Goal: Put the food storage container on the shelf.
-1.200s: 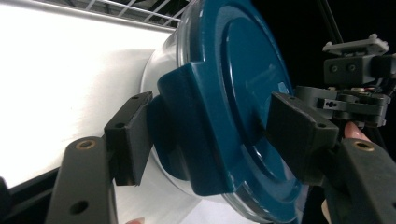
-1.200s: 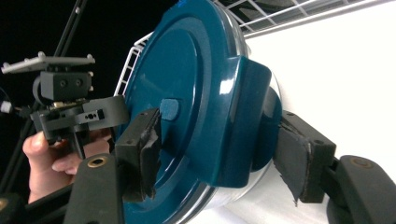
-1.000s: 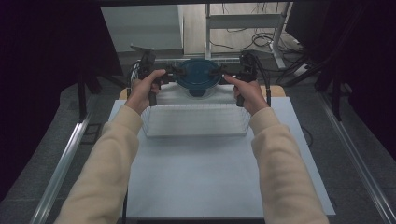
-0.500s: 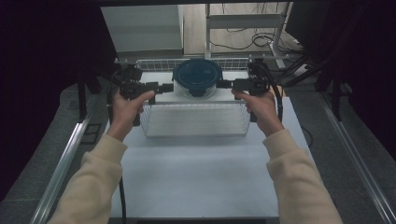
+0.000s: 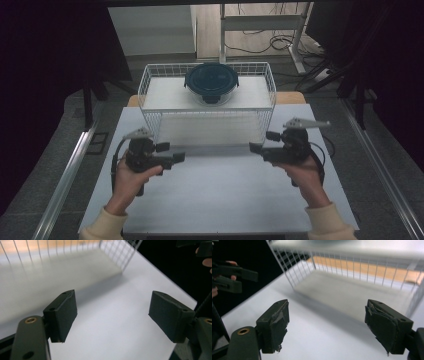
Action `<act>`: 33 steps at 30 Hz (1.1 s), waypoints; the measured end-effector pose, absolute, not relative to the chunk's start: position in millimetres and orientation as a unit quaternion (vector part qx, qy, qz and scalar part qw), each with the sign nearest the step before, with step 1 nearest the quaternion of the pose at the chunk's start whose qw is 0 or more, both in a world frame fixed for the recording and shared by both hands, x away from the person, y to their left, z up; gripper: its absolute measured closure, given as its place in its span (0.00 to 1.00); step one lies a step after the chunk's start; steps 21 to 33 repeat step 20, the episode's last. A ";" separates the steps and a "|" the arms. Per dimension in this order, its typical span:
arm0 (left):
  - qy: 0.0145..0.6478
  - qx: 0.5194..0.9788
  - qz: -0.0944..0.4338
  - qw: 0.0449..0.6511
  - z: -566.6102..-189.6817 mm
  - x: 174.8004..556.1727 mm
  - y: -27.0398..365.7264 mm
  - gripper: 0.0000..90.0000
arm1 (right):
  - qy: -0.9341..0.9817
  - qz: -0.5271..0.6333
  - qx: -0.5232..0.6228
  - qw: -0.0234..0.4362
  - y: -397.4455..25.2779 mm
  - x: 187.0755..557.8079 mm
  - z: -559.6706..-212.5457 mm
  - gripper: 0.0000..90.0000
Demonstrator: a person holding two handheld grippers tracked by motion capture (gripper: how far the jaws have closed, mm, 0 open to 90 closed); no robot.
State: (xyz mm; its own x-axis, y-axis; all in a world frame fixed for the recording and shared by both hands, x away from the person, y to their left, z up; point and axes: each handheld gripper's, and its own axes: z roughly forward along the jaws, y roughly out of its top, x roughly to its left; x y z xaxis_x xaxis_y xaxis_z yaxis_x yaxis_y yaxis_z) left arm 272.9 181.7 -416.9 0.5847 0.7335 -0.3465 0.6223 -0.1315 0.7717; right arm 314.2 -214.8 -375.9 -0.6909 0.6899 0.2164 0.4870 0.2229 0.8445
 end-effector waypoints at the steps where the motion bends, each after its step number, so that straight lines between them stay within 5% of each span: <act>1: 0.452 0.753 0.058 0.474 -424.7 268.7 181.6 0.24 | 0.776 0.492 0.380 0.105 -217.5 307.6 -384.6 0.22; 9: 0.460 0.761 0.056 0.455 -465.9 248.1 180.4 0.24 | 0.782 0.475 0.393 0.090 -230.6 281.4 -439.6 0.22; 20: 0.455 0.756 0.115 0.456 -472.2 233.2 184.8 0.21 | 0.791 0.467 0.371 0.132 -233.2 270.5 -440.6 0.20; 33: 0.455 0.756 0.115 0.456 -472.2 233.2 184.8 0.21 | 0.791 0.467 0.371 0.132 -233.2 270.5 -440.6 0.20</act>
